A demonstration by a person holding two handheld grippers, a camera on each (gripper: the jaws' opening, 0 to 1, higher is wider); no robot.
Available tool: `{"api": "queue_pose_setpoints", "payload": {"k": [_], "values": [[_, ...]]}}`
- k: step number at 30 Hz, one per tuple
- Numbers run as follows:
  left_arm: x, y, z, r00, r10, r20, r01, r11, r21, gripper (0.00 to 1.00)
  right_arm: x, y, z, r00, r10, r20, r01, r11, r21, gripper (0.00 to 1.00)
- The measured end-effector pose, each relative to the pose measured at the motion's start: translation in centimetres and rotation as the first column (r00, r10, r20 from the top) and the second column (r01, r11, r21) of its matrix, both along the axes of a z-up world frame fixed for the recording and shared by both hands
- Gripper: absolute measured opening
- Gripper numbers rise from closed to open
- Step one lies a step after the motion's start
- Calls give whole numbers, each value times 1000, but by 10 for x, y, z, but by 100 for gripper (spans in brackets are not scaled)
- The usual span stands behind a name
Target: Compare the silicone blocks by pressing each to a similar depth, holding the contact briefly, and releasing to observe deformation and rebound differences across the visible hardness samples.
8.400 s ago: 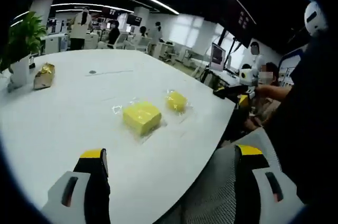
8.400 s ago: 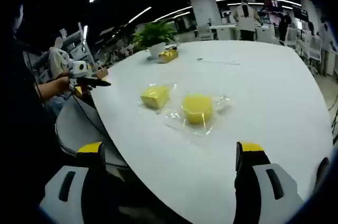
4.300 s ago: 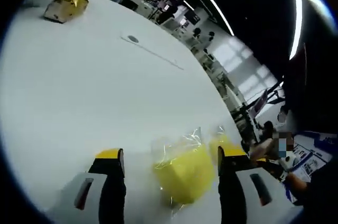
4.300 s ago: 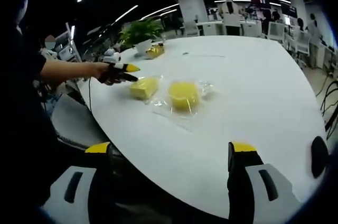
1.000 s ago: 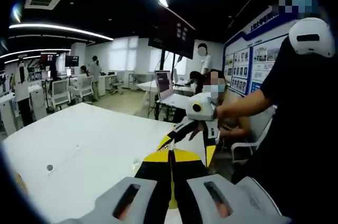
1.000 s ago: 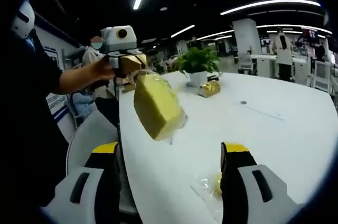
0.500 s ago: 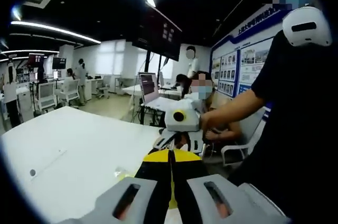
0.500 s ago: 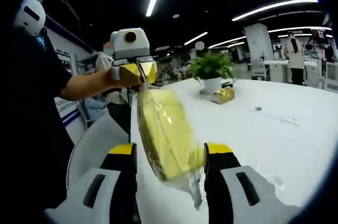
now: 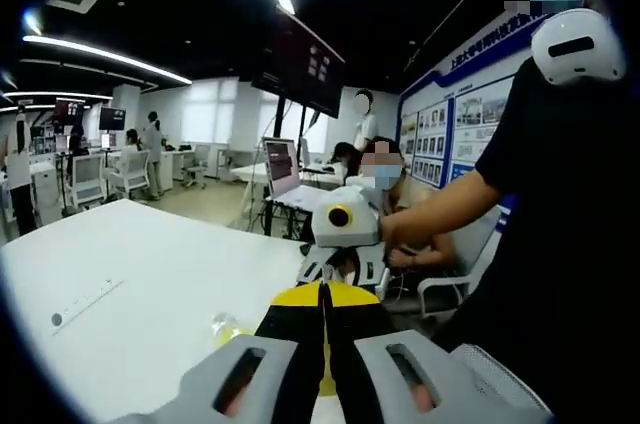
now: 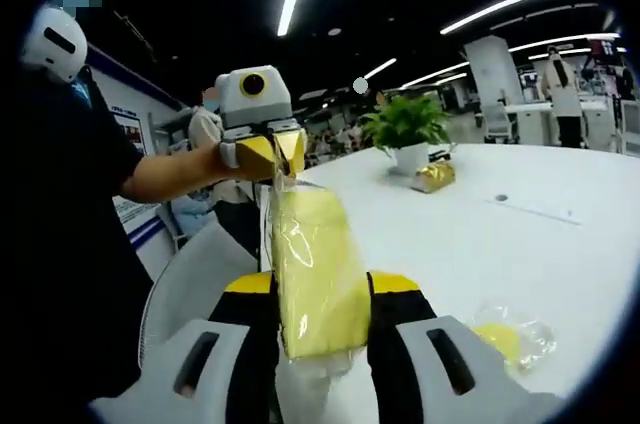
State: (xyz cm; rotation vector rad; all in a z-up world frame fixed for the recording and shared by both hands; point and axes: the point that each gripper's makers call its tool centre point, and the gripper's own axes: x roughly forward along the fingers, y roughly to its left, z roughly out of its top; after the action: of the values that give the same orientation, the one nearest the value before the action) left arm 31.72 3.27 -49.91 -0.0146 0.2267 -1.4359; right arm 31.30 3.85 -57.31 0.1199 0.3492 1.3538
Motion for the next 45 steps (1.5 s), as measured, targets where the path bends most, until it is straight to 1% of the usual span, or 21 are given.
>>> {"api": "queue_pose_setpoints", "payload": {"k": [1,3,4,8,10,12,14,16,18,21,27,29,31,33,38,42,45], "values": [[-1,0,0,1000,-6,-9,6,1000,-2,0,-1,0,0,1000,4,-1,-4,1000,1,25],[-1,1,-2,1000,0,4,0,1000,5,0,-2,1,-1,1000,6,-24,-6,1000,-1,23],[-2,1,-1,1000,-4,-12,4,1000,-2,0,-3,1,-1,1000,8,-20,-8,1000,-1,22],[-1,1,-1,1000,8,-10,-8,1000,-11,0,-4,1,1,1000,0,-26,-1,1000,-10,19],[-1,1,0,1000,7,-16,-7,1000,-17,0,-4,1,2,1000,-7,-12,6,1000,-16,17],[-1,1,1,1000,7,-15,-7,1000,-18,0,-4,1,3,1000,-5,-13,5,1000,-21,16],[-3,2,2,1000,0,-21,0,1000,-17,0,-5,2,4,1000,-1,12,1,1000,-28,14],[-3,2,1,1000,0,-21,0,1000,-9,0,-5,2,3,1000,3,9,-2,999,-41,13],[-3,2,0,1000,0,-20,0,1000,-6,0,-5,3,2,1000,4,27,-3,999,-50,12],[-3,4,0,1000,2,-27,-2,1000,-7,0,-5,4,2,1000,13,25,-11,999,-53,10],[-4,7,-3,1000,5,-28,-5,1000,7,0,-5,6,0,998,22,61,-17,996,-88,8],[-3,7,-3,1000,8,-30,-8,1000,11,0,-6,6,-1,998,28,57,-23,995,-93,8],[-4,7,-4,1000,6,-30,-6,1000,11,0,-8,7,-1,998,36,50,-31,995,-94,7],[-4,8,-2,1000,7,-27,-7,1000,7,0,-7,6,1,998,35,59,-30,995,-91,7],[-2,8,7,1000,22,-15,-22,1000,-6,0,-4,7,8,998,23,57,-19,998,-65,7],[-2,7,8,1000,19,-12,-19,1000,-4,0,-4,8,11,998,25,61,-21,998,-54,7],[-1,8,9,1000,18,-25,-18,1000,-10,0,-2,8,11,998,16,58,-14,999,-48,8]]}}
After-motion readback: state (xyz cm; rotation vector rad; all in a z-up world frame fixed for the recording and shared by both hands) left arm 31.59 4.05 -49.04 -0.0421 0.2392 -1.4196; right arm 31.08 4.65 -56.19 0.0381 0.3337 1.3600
